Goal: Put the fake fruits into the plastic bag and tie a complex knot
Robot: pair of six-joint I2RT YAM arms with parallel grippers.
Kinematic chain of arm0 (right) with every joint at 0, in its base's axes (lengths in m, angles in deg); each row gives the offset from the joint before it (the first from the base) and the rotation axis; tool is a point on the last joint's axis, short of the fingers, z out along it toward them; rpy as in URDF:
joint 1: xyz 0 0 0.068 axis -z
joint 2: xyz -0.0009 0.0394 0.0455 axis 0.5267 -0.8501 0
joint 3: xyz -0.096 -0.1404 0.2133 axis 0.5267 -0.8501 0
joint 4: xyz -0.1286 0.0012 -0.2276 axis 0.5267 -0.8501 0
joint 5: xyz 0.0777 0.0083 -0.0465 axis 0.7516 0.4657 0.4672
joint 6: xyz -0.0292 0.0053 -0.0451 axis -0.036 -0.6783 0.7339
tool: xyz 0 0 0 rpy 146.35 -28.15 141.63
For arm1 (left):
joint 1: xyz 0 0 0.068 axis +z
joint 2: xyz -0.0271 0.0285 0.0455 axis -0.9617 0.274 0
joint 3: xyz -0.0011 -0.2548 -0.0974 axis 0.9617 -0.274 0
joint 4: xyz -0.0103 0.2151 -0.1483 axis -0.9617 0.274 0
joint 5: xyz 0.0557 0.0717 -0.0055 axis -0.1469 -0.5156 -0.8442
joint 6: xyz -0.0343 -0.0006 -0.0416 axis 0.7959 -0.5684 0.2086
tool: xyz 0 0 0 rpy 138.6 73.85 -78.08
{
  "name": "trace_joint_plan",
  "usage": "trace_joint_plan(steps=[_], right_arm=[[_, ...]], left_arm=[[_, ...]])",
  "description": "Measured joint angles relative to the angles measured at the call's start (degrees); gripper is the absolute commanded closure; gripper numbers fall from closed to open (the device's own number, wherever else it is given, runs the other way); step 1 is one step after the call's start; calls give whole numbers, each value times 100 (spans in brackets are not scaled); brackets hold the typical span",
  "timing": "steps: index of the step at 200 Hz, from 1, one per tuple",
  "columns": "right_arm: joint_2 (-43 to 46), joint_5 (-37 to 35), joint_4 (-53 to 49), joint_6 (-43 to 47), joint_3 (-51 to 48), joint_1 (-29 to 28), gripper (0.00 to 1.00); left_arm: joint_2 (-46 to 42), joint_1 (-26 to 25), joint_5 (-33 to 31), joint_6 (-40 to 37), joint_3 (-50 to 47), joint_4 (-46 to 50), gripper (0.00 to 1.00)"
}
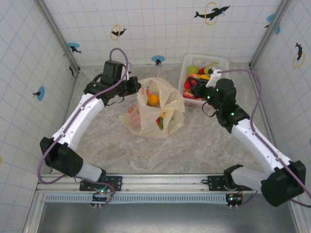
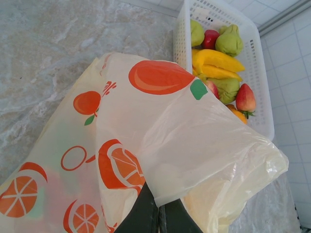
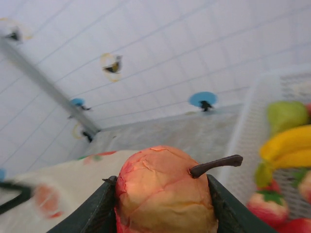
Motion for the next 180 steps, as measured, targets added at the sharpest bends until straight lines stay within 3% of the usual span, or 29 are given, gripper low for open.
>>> trace_joint_plan(steps=[35,77,126,180], right_arm=[[-33,-522,264,573,2,-1084,60],[-1191,-1106,341,1287,234,-1998,59],[-2406,-1263,396,1685,1036,-2245,55],[-3130,-1303,343,1681,1648,-2203,51]], left_arm=[[0,0,0,0,0,-2,100],[-2,0,2,2,0,-31,100],[-9,0,20,2,0,-35,100],[-61,0,13,0,0,-33,100]])
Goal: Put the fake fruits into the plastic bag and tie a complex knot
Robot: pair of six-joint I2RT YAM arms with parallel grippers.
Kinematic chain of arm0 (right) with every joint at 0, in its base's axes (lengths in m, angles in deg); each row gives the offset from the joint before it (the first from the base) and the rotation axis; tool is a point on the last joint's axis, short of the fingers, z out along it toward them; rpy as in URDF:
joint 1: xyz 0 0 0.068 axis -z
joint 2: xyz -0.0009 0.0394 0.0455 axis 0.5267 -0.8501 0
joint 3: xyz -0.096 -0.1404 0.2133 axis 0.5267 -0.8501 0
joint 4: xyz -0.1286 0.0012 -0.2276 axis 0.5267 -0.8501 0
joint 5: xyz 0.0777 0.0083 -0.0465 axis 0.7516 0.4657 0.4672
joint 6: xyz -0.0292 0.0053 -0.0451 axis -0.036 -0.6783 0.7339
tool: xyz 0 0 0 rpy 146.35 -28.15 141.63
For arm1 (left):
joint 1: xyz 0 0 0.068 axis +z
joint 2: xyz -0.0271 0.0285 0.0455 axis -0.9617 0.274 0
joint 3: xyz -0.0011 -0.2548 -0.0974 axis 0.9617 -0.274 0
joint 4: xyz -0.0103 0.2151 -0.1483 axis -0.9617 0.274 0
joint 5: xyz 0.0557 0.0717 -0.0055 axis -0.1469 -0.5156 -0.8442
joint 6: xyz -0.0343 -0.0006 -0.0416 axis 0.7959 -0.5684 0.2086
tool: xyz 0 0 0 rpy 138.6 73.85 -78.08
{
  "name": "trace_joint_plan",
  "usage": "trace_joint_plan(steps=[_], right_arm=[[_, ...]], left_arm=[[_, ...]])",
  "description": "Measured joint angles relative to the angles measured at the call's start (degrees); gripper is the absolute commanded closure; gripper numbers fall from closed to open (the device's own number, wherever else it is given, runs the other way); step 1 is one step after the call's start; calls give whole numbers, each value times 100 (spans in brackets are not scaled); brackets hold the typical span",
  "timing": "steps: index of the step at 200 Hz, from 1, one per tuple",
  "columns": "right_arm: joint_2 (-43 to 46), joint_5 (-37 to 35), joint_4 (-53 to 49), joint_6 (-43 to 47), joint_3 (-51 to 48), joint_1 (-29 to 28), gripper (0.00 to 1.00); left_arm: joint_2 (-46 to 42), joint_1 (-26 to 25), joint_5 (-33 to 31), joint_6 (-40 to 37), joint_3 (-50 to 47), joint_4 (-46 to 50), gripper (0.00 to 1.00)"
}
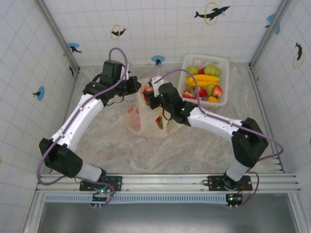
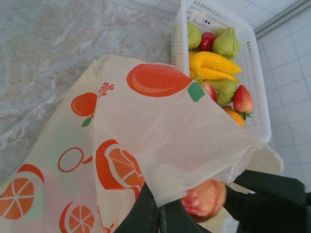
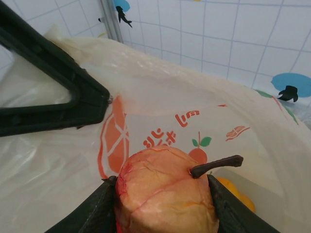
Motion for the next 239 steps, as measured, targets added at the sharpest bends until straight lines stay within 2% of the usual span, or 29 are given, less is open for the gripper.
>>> trace_joint_plan(steps=[42,113,156,195,213,239], right_arm=[[-170,28,-162,-81,166,85,38],[168,79,-400,-136,175,129,37],[1084,807,-968,-107,175,426,30],[1943,1692,-1906,74,173,1152,29],[2085,1987,-2267,57,149,1440,29],[2085,2347,-2358,-72,-227,1386,29]], left_arm=[[-4,0,0,-2,0,2,100],[-4,0,-13,-7,0,0,100],[-4,2,-13,-20,0,0,100],[-4,0,-11,-20,-7,-4,100],[-4,0,-11,-20,-28,-7,100],[-4,0,-9,-20,-68,-9,100]])
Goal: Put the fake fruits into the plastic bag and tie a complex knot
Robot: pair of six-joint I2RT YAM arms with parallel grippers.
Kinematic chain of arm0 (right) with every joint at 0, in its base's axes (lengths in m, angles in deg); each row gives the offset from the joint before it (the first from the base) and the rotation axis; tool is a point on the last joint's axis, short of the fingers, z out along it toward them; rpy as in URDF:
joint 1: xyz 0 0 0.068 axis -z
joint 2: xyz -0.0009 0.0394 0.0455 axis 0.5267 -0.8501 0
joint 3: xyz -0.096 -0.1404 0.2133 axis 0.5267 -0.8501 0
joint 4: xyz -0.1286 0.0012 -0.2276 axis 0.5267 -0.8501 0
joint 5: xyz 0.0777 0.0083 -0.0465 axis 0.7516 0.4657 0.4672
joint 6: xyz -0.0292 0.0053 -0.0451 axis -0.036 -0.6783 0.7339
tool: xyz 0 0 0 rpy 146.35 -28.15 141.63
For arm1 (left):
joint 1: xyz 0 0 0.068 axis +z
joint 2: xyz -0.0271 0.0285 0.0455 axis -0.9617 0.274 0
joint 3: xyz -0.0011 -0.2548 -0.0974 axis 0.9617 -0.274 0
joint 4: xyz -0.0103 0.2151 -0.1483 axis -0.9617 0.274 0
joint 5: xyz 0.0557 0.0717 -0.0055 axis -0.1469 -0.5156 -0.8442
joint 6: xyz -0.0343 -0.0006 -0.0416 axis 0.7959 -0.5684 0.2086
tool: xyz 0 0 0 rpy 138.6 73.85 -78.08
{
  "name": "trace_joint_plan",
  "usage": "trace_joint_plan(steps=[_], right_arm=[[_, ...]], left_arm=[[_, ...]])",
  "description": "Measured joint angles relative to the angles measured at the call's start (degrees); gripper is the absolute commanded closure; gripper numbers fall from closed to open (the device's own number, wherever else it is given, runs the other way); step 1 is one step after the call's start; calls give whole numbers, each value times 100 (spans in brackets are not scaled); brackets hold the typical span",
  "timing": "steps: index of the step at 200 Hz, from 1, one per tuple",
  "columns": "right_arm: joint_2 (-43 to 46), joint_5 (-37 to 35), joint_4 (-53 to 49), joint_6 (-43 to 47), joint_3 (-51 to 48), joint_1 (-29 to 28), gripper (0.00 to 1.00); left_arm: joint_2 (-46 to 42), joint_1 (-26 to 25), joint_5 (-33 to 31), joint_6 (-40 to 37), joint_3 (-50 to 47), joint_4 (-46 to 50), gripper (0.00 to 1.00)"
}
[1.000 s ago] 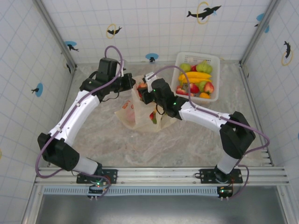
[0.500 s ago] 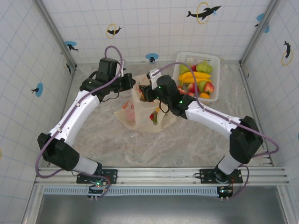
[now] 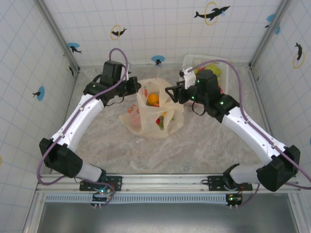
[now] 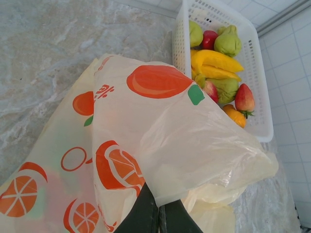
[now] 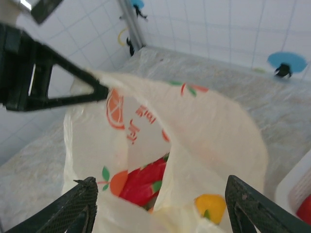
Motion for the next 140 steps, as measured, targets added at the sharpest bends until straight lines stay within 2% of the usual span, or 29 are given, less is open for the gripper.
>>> trace_joint_plan(steps=[44,98,140], right_arm=[[-326,186,116,-243,-531,-227,30],[-1451,-496,468,-205,-201,-424,32],[-1858,-822,964,-293,-101,-485,45]], left_arm=[[0,0,2,0,-11,2,100],[0,0,15,0,-11,2,100],[0,0,15,0,-13,2,100]])
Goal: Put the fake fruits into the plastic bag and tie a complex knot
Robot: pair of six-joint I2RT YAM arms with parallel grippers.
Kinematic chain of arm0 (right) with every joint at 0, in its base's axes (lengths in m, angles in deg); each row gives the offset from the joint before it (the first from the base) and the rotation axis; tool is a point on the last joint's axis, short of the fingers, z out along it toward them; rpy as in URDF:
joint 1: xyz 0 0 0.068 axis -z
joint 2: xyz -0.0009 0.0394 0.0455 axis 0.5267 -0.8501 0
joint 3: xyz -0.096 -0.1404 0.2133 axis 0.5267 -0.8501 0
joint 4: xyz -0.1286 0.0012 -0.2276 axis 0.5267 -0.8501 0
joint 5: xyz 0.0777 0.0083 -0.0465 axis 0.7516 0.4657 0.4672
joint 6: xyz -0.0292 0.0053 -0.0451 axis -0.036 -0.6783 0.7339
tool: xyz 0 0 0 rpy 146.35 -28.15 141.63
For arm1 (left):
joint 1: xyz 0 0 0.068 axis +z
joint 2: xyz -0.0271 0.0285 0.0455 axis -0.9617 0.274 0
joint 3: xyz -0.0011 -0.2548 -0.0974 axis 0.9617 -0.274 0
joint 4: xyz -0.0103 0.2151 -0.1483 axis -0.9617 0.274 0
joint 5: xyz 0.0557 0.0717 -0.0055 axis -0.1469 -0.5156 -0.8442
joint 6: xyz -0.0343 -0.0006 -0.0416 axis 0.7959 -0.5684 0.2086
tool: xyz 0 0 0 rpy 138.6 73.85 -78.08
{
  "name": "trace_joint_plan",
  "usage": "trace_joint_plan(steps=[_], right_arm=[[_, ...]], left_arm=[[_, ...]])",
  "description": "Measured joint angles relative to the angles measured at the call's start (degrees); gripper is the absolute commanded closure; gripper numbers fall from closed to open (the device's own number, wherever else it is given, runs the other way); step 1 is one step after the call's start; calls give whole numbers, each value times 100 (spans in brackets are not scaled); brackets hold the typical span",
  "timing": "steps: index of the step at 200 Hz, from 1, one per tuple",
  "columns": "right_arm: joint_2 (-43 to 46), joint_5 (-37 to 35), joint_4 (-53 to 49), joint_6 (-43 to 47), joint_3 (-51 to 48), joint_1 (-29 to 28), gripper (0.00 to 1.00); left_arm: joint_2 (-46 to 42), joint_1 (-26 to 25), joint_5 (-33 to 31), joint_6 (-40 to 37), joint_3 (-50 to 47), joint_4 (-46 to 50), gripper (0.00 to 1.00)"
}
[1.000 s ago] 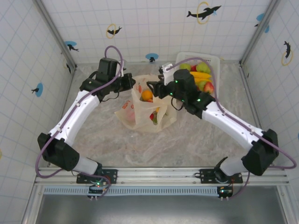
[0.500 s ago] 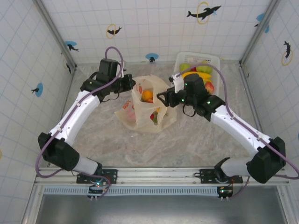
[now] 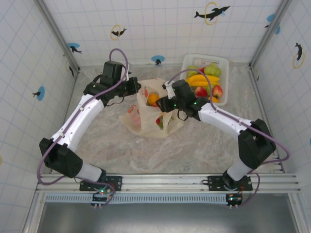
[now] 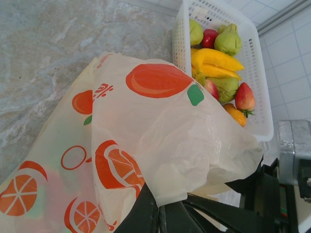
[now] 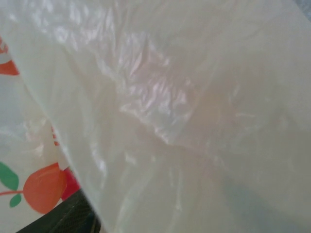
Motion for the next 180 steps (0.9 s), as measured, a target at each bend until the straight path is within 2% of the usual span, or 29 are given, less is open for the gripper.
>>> trace_joint_plan(steps=[53,94,112,130,180], right_arm=[[57,-131,170,-96,-4,-90,76],[713,42,146,-232,-28,-83,100],[1023,210,162,-267,-26,-83,100],[1189,365,164,-363,15,-66,100],[1172,944,369,-1027,599,216,100]], left_arm=[[0,0,-2,0,0,0,100],[0,0,-2,0,0,0,100],[0,2,0,0,0,-2,100],[0,17,17,-2,7,-2,94],[-72,289,304,-136,105,-48,60]])
